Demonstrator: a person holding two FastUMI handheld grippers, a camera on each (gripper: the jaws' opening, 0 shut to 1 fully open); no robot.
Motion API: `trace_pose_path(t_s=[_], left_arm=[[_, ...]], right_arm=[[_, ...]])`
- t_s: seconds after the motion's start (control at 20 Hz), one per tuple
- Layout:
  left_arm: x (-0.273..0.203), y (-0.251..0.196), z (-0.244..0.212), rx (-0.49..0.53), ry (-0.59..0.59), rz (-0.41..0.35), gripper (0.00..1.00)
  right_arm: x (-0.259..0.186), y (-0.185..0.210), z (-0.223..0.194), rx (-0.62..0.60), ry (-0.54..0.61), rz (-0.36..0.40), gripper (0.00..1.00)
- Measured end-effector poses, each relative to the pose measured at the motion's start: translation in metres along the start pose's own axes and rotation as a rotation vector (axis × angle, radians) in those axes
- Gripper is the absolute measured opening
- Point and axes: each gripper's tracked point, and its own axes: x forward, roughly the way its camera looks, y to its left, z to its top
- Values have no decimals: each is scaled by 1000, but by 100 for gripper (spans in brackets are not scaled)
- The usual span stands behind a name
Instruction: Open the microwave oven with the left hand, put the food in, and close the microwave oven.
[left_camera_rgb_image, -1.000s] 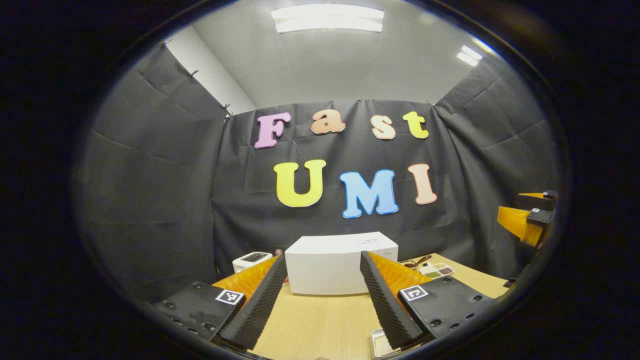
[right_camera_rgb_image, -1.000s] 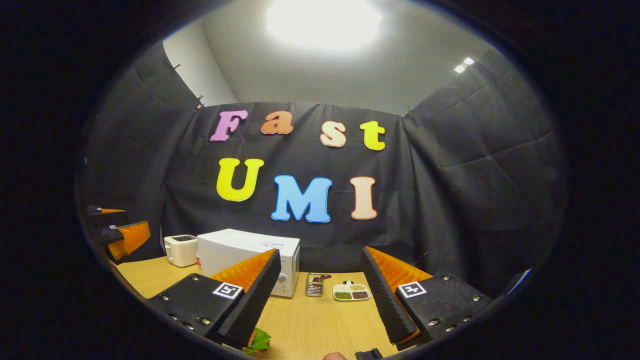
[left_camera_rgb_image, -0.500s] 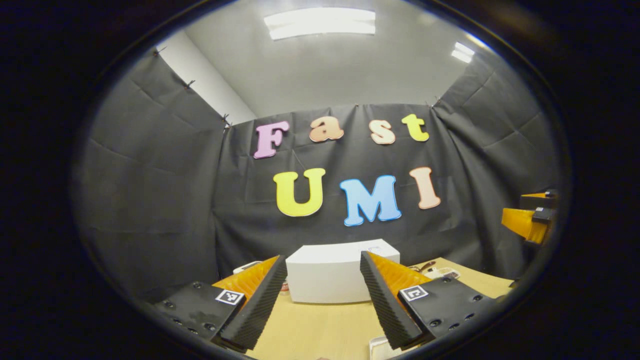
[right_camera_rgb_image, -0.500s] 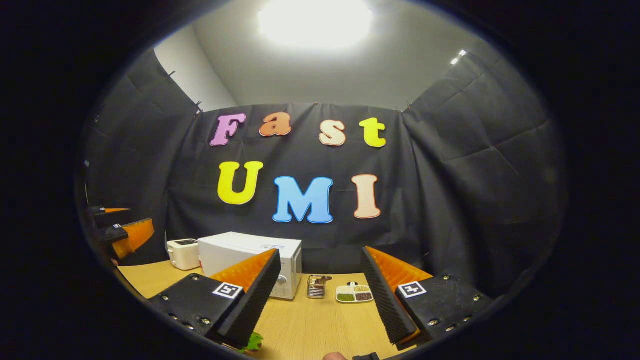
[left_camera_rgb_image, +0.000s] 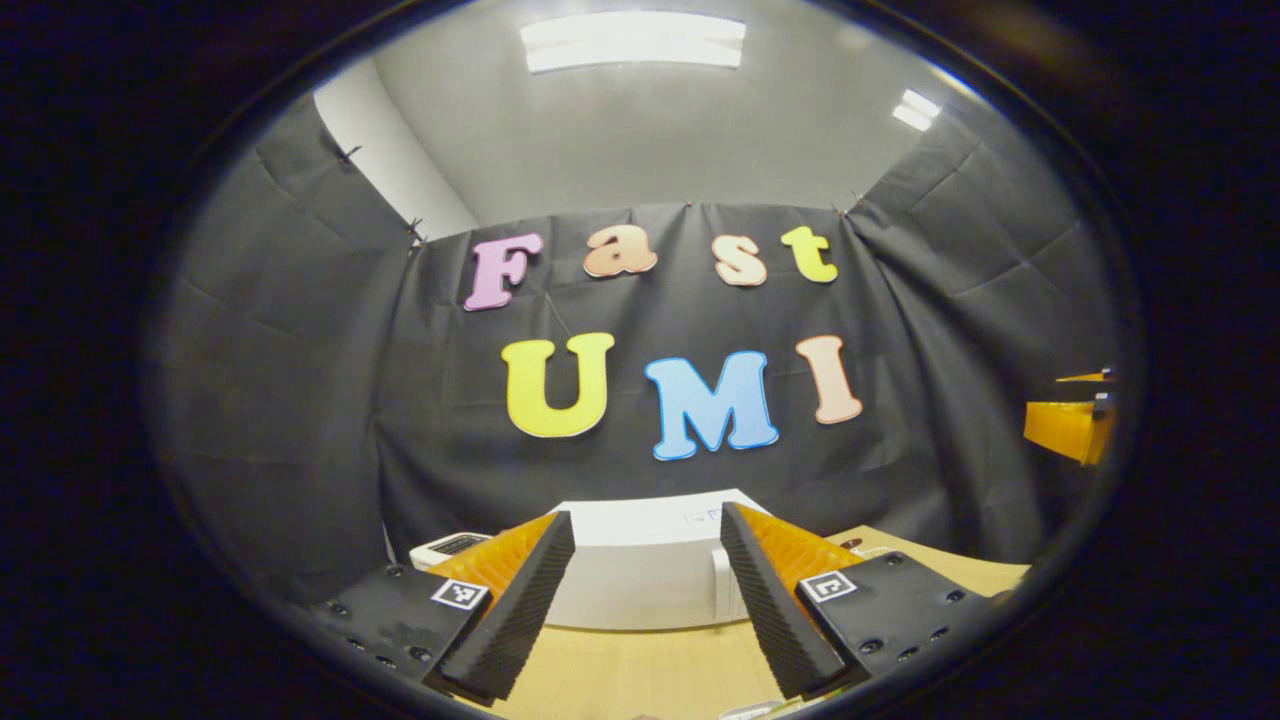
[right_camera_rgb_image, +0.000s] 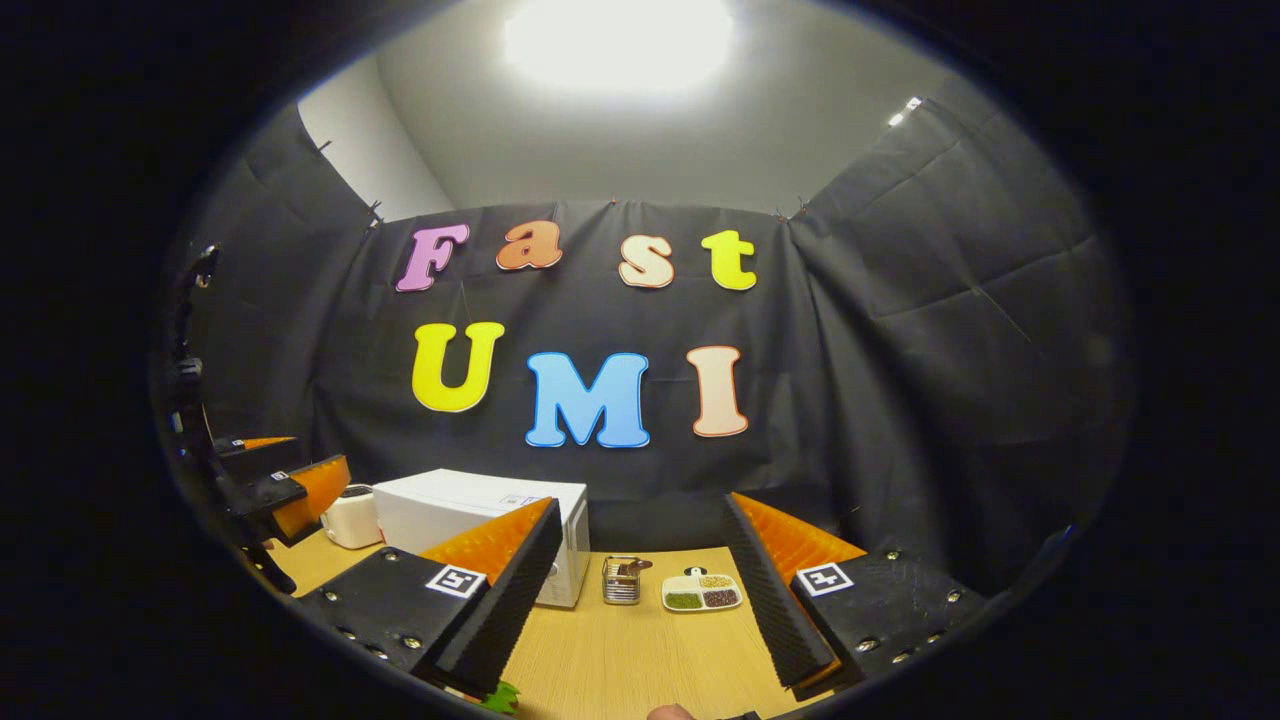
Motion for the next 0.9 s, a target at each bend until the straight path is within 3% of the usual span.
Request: trace_pose_path(t_s=[0.3,0.45,0.65,0.75,0.9], left_arm=[[74,-20,-38,-25,29,-89,100],[109,-31,-60,-41,51,-124,95],[149,-42,-94,-31,84,-145,100],[163,-51,-114,-26,102,-165,95],[183,-65,-145,-11,138,-192,98]], right_arm=[[21,-7,0,-27,1,-96,97],[29,-12,1,-39,-2,-150,97],[38,-17,-7,-59,24,-211,97],[41,-17,-13,-68,42,-233,97],[40,-15,-16,-83,50,-237,97]])
